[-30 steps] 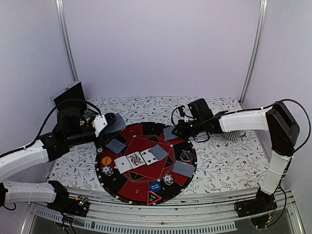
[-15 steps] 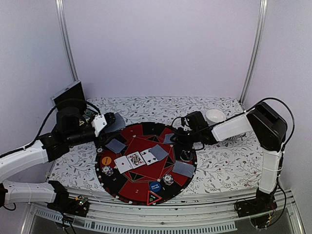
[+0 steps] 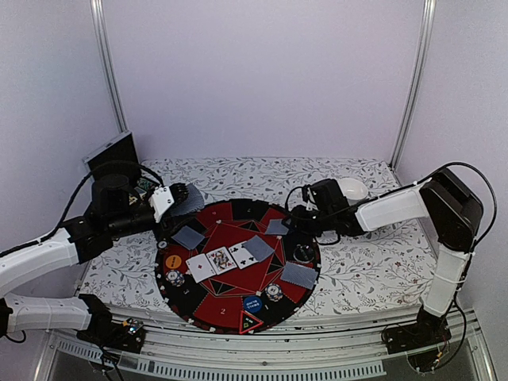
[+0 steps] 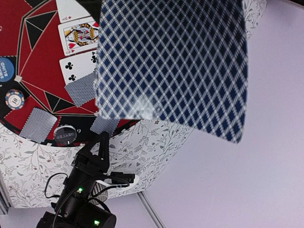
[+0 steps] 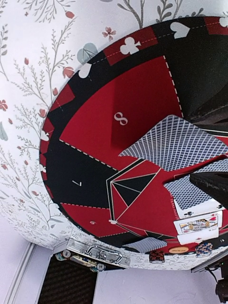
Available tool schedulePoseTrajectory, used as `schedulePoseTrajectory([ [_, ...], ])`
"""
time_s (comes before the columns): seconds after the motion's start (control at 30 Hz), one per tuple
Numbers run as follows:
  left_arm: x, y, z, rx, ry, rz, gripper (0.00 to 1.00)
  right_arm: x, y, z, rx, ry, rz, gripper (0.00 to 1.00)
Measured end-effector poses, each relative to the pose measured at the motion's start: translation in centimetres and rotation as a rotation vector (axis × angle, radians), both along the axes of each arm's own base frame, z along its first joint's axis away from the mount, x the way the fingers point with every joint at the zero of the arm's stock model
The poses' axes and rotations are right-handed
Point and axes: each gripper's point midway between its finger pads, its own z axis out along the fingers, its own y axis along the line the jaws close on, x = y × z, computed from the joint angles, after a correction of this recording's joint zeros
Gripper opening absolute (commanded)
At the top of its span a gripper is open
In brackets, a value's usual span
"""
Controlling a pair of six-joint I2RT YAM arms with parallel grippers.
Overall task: Distribute texas hold em gaming equipment
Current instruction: Place the poker card in the community card area.
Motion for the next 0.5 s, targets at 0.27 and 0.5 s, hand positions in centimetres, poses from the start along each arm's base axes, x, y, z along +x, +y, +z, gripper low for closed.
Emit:
schedulePoseTrajectory([
  [0.27,0.01,0.01,0.00,0.000,0.000,0.001,0.42,-0.40,-0.77,0.25,-0.038,-0.026,0.012,0.05],
  [0.5,0.04,0.05,-0.02,0.001,-0.001,0.004,0.42,-0.68,-0.53,0.26,-0.044,-0.028,0.048,0.30],
])
